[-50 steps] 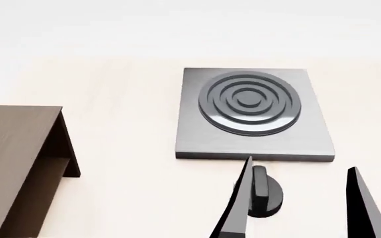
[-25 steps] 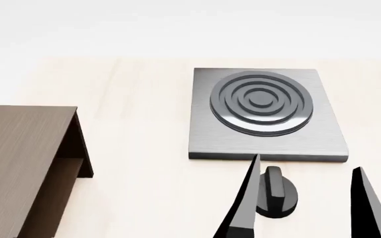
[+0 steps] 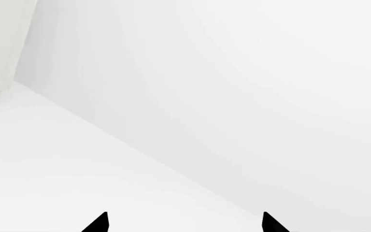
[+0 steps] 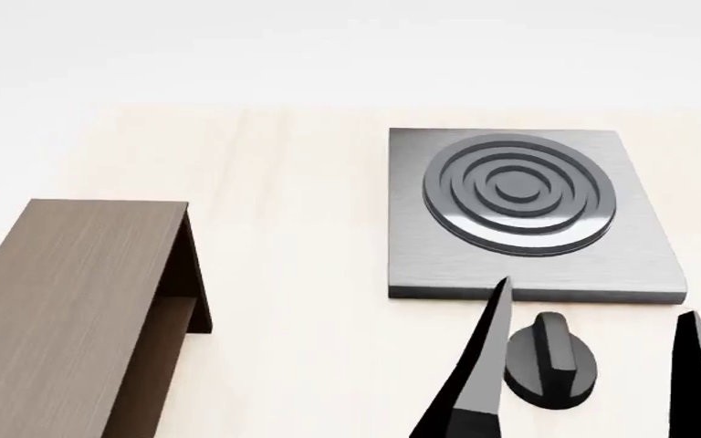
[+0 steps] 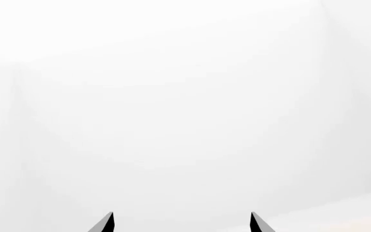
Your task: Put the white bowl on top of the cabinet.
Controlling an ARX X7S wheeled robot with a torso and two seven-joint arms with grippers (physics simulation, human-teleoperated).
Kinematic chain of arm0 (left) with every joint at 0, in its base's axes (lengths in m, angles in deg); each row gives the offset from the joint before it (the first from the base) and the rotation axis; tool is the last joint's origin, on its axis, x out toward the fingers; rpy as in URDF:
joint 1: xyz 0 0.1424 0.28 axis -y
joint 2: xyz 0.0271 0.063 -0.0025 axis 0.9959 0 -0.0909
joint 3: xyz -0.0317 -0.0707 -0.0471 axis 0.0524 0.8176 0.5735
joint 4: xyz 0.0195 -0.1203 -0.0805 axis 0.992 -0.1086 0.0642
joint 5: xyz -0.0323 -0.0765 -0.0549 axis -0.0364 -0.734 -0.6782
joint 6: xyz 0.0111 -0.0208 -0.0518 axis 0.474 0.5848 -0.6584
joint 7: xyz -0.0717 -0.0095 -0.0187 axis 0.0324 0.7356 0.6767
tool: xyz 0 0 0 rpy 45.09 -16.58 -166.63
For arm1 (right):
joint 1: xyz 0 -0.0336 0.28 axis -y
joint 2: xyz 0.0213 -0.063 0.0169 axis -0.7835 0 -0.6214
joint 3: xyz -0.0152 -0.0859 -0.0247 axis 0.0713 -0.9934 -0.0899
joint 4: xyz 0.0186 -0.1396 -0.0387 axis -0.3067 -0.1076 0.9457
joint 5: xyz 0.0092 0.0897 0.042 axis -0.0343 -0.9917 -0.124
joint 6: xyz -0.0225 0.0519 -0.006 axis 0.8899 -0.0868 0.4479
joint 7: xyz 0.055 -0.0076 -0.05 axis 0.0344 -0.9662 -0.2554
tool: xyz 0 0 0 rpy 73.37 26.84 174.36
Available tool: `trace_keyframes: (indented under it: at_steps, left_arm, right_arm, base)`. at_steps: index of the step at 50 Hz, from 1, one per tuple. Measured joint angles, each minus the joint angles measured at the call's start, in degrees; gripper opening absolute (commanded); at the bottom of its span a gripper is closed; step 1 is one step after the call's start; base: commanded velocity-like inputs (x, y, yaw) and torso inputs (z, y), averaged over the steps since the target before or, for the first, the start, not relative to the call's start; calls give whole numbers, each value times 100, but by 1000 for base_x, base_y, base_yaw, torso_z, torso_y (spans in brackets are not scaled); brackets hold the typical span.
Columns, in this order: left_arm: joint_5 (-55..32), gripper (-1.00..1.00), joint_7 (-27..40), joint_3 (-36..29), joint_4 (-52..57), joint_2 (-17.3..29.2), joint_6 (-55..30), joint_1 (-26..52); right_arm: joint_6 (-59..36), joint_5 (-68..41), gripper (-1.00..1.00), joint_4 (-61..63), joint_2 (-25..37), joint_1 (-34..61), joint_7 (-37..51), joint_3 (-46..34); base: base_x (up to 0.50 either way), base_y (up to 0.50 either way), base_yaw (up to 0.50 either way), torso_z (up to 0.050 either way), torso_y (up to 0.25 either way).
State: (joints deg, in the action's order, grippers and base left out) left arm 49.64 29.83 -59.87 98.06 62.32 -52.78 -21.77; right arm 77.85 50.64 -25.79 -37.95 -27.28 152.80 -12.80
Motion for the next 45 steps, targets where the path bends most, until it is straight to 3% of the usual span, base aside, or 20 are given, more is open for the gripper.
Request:
trace_keyframes:
  at_steps: [12,24,35,45]
  left_arm:
    - [-31,100,-8,-11,-37,3,14,14]
    - [-52,100,-4,-17,-43,3,14,11]
    - [-52,100,2,-13,-33,3,12,-7]
    - [-51,100,2,-11,-40,2,18,-14]
  right_arm:
    - [191,-654,100,36,477,-306,1058,970]
    - [1213,-1482,100,-203,1060,-1764,1838,2806]
    - [2020,-2057,100,-530,989,-3115,1983,4182]
    - [2477,-2527,100,-847,714,-3868,1913,4922]
  base:
    - [0,0,0,0,0]
    - [0,0,0,0,0]
    - [0,0,0,0,0]
    - [0,0,0,0,0]
